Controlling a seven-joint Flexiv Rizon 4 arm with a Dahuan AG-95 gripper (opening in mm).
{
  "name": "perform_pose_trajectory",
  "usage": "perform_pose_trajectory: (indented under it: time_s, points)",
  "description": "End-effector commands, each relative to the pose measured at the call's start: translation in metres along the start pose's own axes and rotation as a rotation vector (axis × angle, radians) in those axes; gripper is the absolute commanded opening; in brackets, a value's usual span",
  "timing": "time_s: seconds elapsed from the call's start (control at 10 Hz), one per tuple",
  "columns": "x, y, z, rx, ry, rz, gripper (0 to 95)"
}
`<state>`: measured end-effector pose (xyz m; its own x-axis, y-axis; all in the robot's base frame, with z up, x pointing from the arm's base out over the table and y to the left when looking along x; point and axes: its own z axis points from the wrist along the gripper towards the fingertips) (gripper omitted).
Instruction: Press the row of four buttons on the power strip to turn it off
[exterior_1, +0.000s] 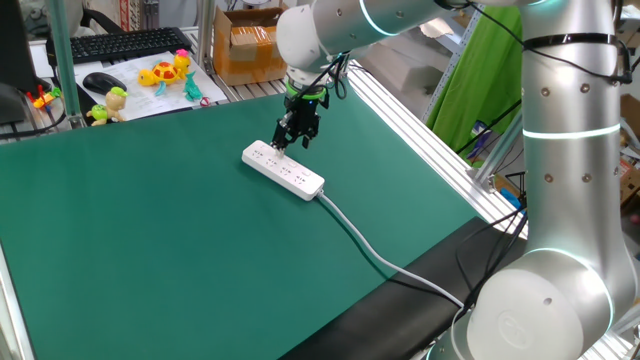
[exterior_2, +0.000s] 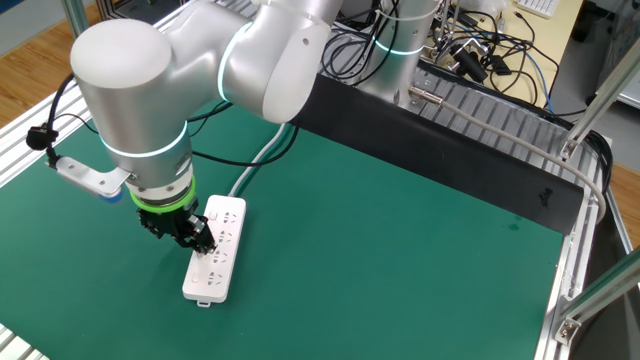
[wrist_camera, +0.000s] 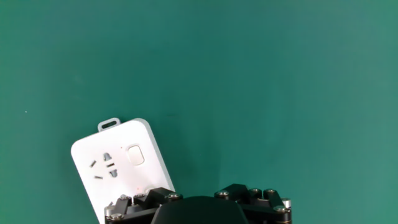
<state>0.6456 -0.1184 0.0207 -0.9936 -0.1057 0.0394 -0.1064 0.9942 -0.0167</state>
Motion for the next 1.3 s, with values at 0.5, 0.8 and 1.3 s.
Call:
perform_pose_trajectory:
  time_s: [0.5,0.8,1.3]
  points:
    - [-0.012,0.006,-0.002,0.005,-0.008,0.008,76.0]
    - [-0.021,0.005,-0.005,0.003,-0.007,0.000,76.0]
    - [-0.035,0.012,-0.005,0.004,-0.003,0.010,76.0]
